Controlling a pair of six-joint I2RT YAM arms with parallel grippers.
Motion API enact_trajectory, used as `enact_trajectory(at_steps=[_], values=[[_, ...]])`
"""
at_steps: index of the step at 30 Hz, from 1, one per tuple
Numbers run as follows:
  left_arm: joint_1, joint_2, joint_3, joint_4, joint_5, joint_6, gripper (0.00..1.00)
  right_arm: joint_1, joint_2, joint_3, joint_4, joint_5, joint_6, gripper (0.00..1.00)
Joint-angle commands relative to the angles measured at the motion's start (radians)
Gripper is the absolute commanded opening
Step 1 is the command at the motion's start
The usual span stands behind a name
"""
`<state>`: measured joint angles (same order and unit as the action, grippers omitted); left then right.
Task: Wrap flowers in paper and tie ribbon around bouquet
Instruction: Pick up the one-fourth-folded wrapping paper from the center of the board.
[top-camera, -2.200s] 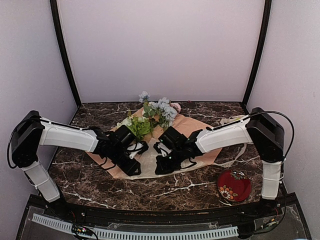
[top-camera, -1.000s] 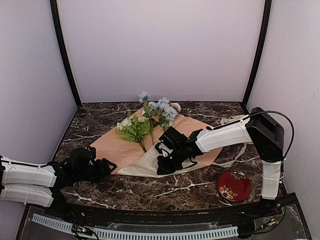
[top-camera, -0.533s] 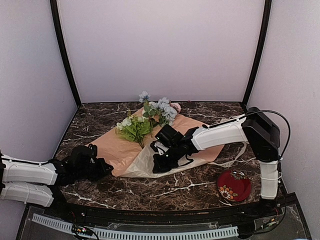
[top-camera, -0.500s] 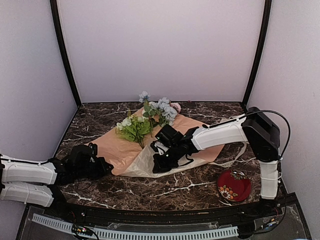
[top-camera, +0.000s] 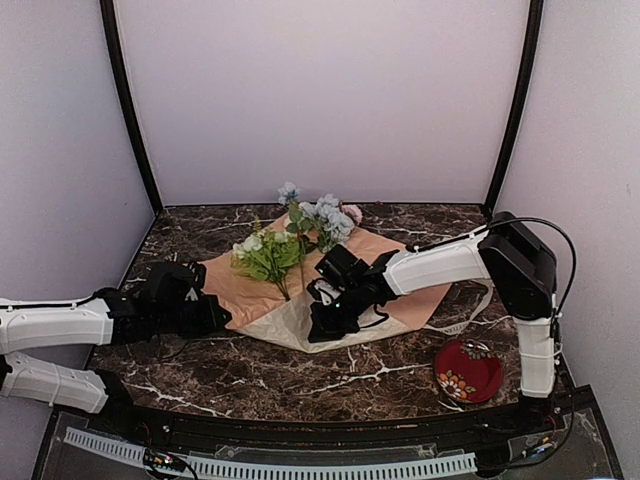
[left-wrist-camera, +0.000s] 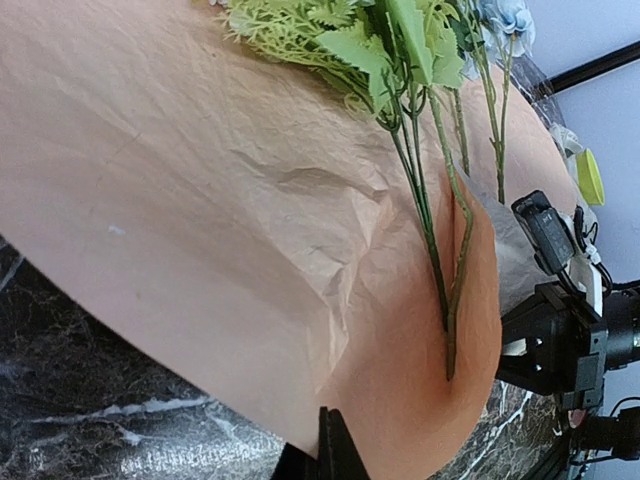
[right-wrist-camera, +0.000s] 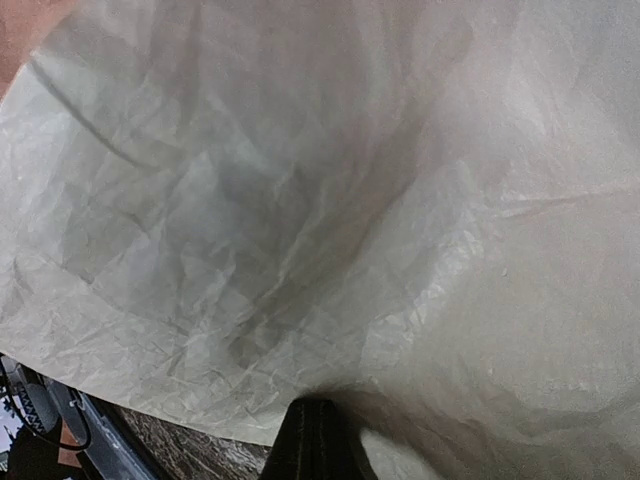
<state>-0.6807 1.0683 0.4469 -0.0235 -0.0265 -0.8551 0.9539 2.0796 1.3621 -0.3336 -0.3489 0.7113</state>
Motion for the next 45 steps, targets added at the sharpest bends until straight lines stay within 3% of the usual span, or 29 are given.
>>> enact_trajectory(at_steps=[1, 10, 14, 21, 26, 27, 28, 34, 40, 45], values=[[0.004, 0.029, 0.067, -0.079, 0.018, 0.071, 0.00, -0.018, 0.024, -0.020, -0.012, 0.033, 0.010, 0.00], [0.004, 0.001, 0.028, -0.045, 0.007, 0.045, 0.00, 0.018, -0.051, 0.036, 0.145, -0.139, -0.063, 0.00], [0.003, 0.013, 0.024, -0.034, 0.026, 0.040, 0.00, 0.029, -0.022, 0.041, 0.251, -0.266, -0.008, 0.00], [0.004, 0.005, 0.001, -0.025, 0.032, 0.031, 0.00, 0.010, 0.083, 0.125, 0.150, -0.201, 0.080, 0.00], [0.004, -0.037, -0.070, 0.108, 0.096, 0.060, 0.01, 0.011, 0.124, 0.198, 0.048, -0.177, 0.140, 0.00], [0.004, -0.040, -0.087, 0.132, 0.097, 0.059, 0.04, 0.008, 0.125, 0.200, 0.029, -0.174, 0.153, 0.00], [0.004, -0.046, -0.132, 0.181, 0.109, 0.057, 0.14, 0.008, 0.112, 0.181, -0.005, -0.144, 0.172, 0.00], [0.004, -0.014, -0.235, 0.366, 0.193, 0.053, 0.40, -0.008, 0.117, 0.150, -0.052, -0.079, 0.172, 0.00], [-0.005, 0.075, -0.271, 0.534, 0.326, 0.073, 0.56, 0.000, 0.128, 0.168, -0.065, -0.033, 0.160, 0.00], [-0.073, 0.112, -0.273, 0.628, 0.321, 0.067, 0.61, 0.015, 0.103, 0.116, -0.047, 0.028, 0.168, 0.00]])
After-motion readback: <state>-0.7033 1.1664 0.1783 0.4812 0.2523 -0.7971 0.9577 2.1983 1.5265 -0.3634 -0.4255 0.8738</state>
